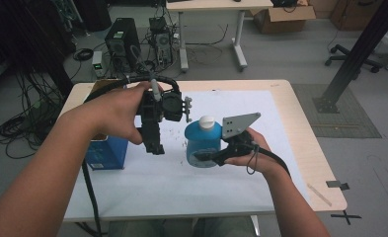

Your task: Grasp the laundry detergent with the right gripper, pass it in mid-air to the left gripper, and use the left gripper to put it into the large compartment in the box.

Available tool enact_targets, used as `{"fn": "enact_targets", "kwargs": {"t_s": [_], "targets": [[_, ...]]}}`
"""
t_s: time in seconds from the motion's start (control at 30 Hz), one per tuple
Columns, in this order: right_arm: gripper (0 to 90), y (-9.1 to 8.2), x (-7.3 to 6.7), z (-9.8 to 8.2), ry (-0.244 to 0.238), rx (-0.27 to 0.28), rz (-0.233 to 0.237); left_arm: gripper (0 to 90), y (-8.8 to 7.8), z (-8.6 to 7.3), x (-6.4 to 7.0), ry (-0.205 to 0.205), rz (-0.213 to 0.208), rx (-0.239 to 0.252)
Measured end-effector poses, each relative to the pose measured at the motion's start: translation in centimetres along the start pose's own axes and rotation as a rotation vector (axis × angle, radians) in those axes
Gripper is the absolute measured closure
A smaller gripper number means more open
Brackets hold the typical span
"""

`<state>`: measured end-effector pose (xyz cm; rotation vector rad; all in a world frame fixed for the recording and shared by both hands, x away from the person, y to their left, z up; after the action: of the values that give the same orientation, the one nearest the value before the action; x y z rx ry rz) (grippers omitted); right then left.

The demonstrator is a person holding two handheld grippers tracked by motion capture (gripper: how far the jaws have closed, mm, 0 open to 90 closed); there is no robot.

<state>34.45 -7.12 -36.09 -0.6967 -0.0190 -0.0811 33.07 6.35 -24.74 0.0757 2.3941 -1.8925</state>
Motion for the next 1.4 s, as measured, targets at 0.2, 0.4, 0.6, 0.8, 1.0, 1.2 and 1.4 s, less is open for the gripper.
{"fn": "enact_targets", "kwargs": {"t_s": [0.2,0.4,0.6,0.8,1.0,1.2,1.4], "targets": [[44.9,1.7,-0.6,0.5,0.001,0.013,0.043,0.4,-0.5,0.4,0.1,0.009,0.000,-0.002],[44.7,2.9,-0.9,1.2,0.006,0.026,0.061,0.3,-0.4,0.7,0.0,0.010,-0.006,-0.004],[44.7,4.0,-0.9,1.6,0.008,0.024,0.057,0.3,-0.2,0.9,0.1,0.016,-0.012,-0.007],[44.6,5.2,-1.0,2.0,0.003,0.021,0.049,0.3,0.4,1.2,0.2,0.020,-0.026,-0.010],[44.6,6.4,-1.0,2.4,0.005,0.022,0.045,0.3,0.9,1.4,0.4,0.018,-0.035,-0.010],[44.5,7.1,-1.2,2.6,0.008,0.023,0.048,0.3,1.6,1.6,0.6,0.021,-0.038,-0.012],[44.5,7.7,-1.4,2.9,0.005,0.021,0.047,0.3,2.8,1.7,0.7,0.027,-0.046,-0.025]]}}
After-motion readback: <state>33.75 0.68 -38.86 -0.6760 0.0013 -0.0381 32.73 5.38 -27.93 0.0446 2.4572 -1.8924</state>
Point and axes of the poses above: each handheld gripper's, and its own axes: y roughly forward along the jaws, z roughly out of its top, x roughly to its right, the point moved 7 cm from there along y, roughly forward along the jaws, and after that the axes turned 14 degrees about -x, right-handed, at the moved point
